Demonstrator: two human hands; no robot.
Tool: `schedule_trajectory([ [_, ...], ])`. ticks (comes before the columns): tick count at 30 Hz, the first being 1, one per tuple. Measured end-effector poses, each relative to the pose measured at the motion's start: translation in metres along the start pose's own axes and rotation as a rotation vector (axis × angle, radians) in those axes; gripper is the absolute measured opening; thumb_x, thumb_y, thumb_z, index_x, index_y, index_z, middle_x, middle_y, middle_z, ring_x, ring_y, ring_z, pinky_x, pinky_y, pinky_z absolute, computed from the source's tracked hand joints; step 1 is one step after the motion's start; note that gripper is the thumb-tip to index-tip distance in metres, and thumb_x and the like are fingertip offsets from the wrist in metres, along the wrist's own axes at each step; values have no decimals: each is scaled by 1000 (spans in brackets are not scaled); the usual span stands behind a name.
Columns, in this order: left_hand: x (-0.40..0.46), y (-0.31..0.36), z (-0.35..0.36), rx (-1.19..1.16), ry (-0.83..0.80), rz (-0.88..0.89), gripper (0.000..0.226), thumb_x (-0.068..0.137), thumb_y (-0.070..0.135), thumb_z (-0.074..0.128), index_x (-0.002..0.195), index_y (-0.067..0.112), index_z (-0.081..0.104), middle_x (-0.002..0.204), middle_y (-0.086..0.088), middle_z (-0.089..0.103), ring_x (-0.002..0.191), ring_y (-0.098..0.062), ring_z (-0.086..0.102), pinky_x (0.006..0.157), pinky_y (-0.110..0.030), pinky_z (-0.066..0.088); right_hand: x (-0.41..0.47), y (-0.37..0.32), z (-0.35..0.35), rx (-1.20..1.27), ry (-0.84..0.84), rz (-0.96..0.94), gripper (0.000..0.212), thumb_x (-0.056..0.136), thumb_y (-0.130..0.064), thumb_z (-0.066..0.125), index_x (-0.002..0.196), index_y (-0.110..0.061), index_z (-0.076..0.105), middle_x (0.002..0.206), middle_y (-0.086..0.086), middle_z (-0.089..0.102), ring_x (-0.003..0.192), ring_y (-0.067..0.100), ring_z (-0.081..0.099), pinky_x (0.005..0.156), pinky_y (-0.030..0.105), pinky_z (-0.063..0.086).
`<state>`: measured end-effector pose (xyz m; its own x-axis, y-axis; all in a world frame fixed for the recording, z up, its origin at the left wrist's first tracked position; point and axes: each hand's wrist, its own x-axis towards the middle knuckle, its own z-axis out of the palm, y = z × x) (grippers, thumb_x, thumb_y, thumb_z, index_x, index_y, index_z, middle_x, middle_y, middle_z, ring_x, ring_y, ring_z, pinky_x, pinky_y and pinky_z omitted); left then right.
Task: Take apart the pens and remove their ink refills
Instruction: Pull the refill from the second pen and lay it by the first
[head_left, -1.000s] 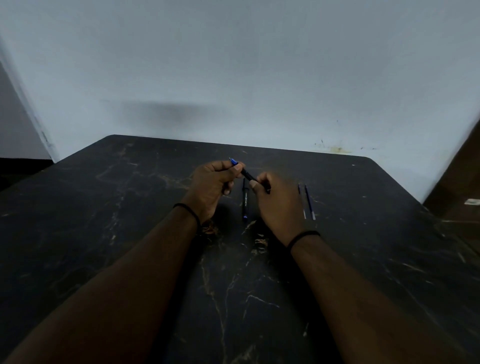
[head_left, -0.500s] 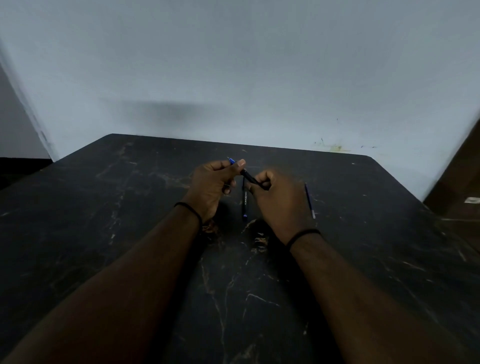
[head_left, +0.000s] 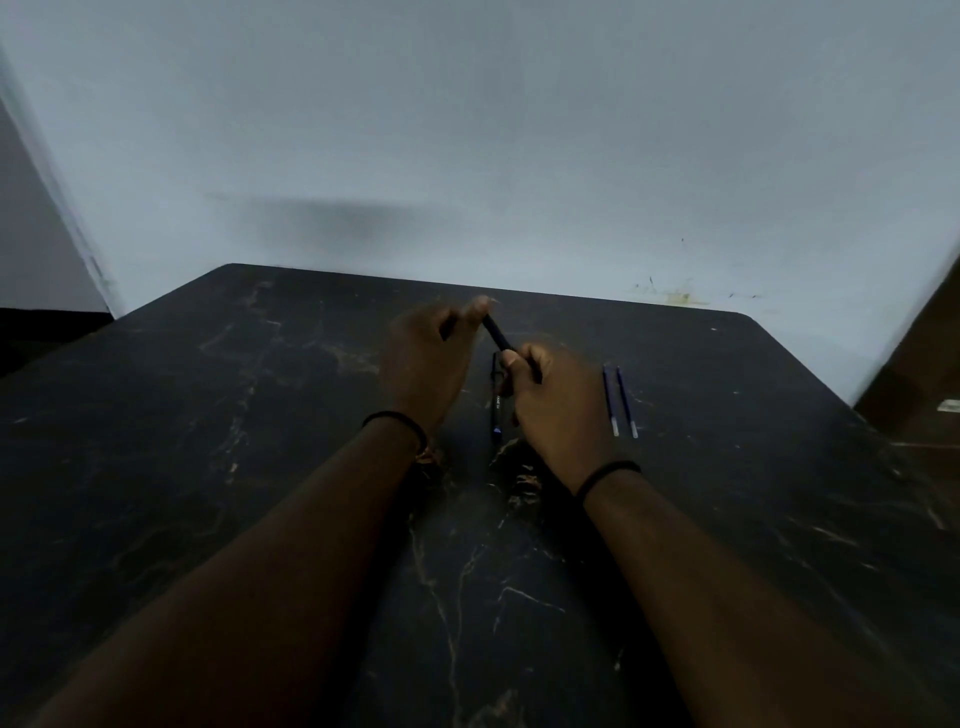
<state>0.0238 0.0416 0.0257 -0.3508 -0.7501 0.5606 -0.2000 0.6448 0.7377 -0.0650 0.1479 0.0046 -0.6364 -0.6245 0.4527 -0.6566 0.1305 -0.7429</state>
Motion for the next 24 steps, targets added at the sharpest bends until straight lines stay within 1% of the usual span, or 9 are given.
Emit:
schedule_trajectory([
  [2, 3, -3, -4, 245, 108, -15, 56, 99, 54, 41, 63, 13, 52, 61, -3, 50, 55, -14, 48, 52, -27, 35, 1, 1, 0, -49, 27, 6, 29, 100, -39, 49, 80, -23, 63, 70, -3, 66, 62, 15, 64, 63, 44, 57],
  [4, 8, -10, -8, 459, 91, -109, 51, 97, 53, 41, 88, 8, 62, 88, -12, 63, 80, -26, 63, 70, -36, 50, 2, 3, -2, -82, 65, 0, 29, 100, -41, 48, 84, -23, 63, 73, -4, 66, 67, 14, 63, 66, 43, 56],
  [7, 11, -16, -17, 643, -78, -286, 51, 89, 51, 53, 110, 5, 61, 111, -17, 64, 101, -36, 63, 88, -46, 52, 4, 5, -3, -91, 92, -12, 28, 99, -41, 48, 87, -22, 65, 74, -5, 68, 73, 12, 63, 72, 41, 55],
  [12, 5, -11, -22, 907, -327, -172, 43, 96, 44, 50, 126, 15, 62, 129, -12, 62, 115, -33, 59, 92, -42, 47, 2, 5, -3, -117, 61, -13, 28, 100, -41, 48, 84, -22, 63, 75, -4, 66, 71, 12, 62, 70, 39, 54],
  [16, 7, -13, -19, 816, -339, -188, 32, 96, 28, 50, 119, 8, 61, 122, -15, 62, 110, -34, 61, 86, -41, 48, 2, 4, -4, -137, 32, -19, 28, 100, -40, 48, 85, -22, 62, 75, -2, 67, 71, 15, 61, 70, 40, 53],
  [18, 8, -15, -14, 729, -285, -185, 25, 93, 19, 51, 113, 6, 57, 110, -14, 63, 94, -30, 63, 70, -34, 44, 3, 4, -4, -146, 33, -10, 28, 100, -40, 49, 83, -21, 61, 75, -1, 67, 71, 16, 61, 69, 40, 53],
  [20, 10, -16, -9, 603, -233, -165, 15, 93, 15, 52, 106, 9, 57, 100, -11, 62, 73, -18, 55, 59, -26, 35, 3, 5, -4, -152, 37, -3, 29, 99, -40, 50, 82, -20, 61, 75, -1, 67, 72, 17, 62, 70, 40, 52],
  [21, 11, -17, -5, 507, -216, -153, 13, 95, 15, 52, 105, 10, 57, 98, -9, 61, 71, -15, 52, 59, -26, 35, 3, 5, -4, -152, 36, -4, 29, 99, -40, 50, 81, -20, 62, 74, -1, 67, 72, 18, 61, 70, 40, 52],
  [24, 12, -20, 3, 117, -172, -185, 20, 100, 17, 49, 117, 11, 58, 103, -9, 67, 88, -24, 63, 75, -38, 52, 3, 5, -4, -152, 27, -24, 29, 99, -38, 50, 79, -21, 61, 72, -2, 64, 69, 16, 59, 67, 38, 51],
])
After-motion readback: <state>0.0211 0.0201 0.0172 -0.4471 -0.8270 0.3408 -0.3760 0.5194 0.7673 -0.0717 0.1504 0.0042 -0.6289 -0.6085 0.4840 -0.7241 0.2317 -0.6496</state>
